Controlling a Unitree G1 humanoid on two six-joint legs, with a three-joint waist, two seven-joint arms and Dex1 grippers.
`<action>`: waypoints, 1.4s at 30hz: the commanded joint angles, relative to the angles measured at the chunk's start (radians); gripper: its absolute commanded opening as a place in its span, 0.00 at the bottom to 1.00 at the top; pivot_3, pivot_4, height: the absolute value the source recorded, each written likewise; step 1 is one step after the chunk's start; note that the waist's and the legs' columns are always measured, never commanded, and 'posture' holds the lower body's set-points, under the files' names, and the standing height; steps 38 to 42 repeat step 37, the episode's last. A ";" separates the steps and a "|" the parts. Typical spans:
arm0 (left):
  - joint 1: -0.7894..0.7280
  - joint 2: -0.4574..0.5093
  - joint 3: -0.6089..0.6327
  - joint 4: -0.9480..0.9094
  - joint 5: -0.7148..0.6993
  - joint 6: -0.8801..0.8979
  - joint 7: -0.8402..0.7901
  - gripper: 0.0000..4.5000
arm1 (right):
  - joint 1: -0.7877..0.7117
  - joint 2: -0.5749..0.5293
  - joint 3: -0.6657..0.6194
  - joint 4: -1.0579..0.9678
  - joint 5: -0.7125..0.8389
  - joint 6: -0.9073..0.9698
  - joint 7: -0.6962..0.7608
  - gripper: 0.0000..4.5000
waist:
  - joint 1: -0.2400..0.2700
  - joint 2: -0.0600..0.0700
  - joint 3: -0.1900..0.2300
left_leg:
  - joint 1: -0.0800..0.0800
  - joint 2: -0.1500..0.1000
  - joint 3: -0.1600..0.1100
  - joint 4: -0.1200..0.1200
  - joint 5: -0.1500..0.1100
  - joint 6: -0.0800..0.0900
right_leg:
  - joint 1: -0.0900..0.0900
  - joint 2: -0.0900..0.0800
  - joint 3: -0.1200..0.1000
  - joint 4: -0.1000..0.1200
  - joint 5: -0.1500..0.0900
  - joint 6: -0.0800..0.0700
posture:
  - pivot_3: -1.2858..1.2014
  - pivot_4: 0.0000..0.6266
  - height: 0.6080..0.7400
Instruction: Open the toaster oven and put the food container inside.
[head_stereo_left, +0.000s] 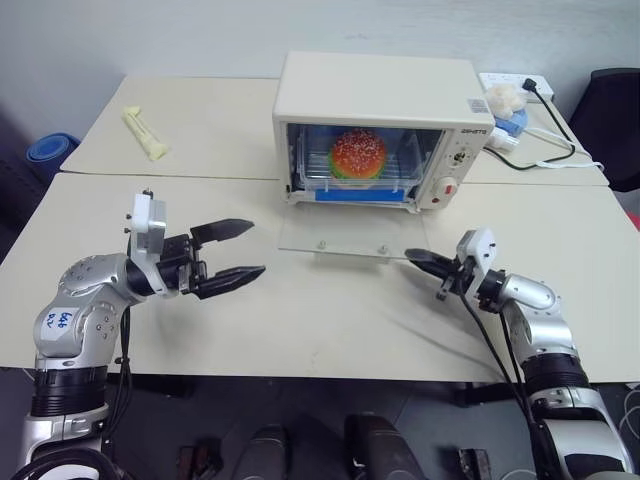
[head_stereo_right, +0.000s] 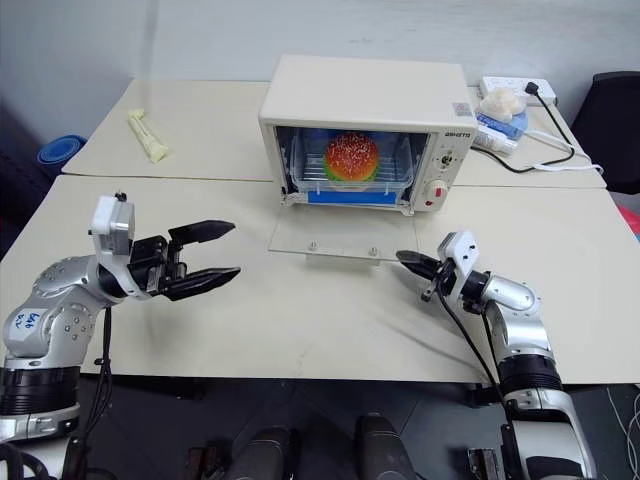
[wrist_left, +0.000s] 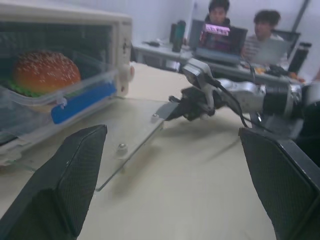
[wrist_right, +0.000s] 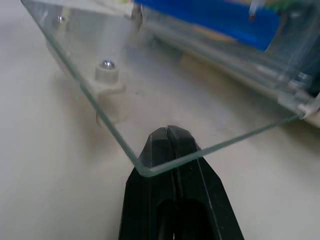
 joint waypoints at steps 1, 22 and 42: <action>-0.020 -0.038 0.057 -0.034 -0.048 0.019 0.109 0.99 | -0.015 0.028 -0.083 -0.120 0.119 0.059 -0.038 0.00 | 0.001 0.000 0.000 | 0.000 0.000 0.000 0.000 0.000 0.000 | 0.000 0.000 0.000 0.000 0.000 0.000 | 0.52 0.24 1.00; 0.127 0.091 -0.007 0.154 0.286 -0.394 0.018 1.00 | 0.084 -0.136 -0.071 -0.465 0.175 0.214 0.090 0.42 | -0.001 0.000 0.000 | -0.002 -0.001 0.000 -0.006 -0.001 0.000 | -0.002 -0.001 0.000 -0.005 0.000 0.000 | 0.52 0.24 1.00; 0.389 0.099 0.077 0.052 0.284 -0.495 0.079 1.00 | 0.361 -0.172 -0.070 -0.446 0.077 -0.044 0.168 0.99 | 0.003 0.000 0.000 | 0.003 0.001 0.000 -0.009 -0.002 0.004 | 0.001 -0.002 0.000 -0.005 0.000 0.000 | 0.52 0.24 1.00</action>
